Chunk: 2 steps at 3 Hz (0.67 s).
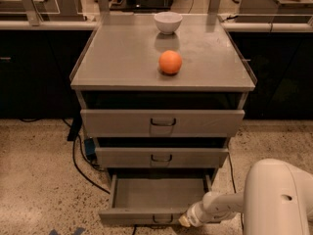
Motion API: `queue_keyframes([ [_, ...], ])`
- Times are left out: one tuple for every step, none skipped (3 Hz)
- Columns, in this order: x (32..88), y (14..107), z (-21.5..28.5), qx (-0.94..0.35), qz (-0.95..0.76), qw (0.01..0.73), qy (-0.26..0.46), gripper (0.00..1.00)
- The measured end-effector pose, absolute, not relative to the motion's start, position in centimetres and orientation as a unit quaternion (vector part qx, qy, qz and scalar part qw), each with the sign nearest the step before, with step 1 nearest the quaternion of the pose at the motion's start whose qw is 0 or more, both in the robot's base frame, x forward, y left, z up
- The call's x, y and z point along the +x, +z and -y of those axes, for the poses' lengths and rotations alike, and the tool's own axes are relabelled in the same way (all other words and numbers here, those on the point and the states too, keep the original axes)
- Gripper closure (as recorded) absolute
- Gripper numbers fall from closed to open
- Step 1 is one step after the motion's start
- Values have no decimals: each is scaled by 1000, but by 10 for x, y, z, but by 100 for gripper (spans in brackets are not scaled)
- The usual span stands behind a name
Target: Close bottom drawer
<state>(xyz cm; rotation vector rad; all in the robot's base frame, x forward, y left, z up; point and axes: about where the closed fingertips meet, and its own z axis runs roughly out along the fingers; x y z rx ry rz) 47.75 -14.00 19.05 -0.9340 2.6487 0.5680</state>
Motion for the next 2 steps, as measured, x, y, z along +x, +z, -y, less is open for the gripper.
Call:
queue_keyframes([
  [478, 190, 140, -323, -916, 138, 196, 100],
  [487, 186, 137, -328, -915, 137, 188, 100],
])
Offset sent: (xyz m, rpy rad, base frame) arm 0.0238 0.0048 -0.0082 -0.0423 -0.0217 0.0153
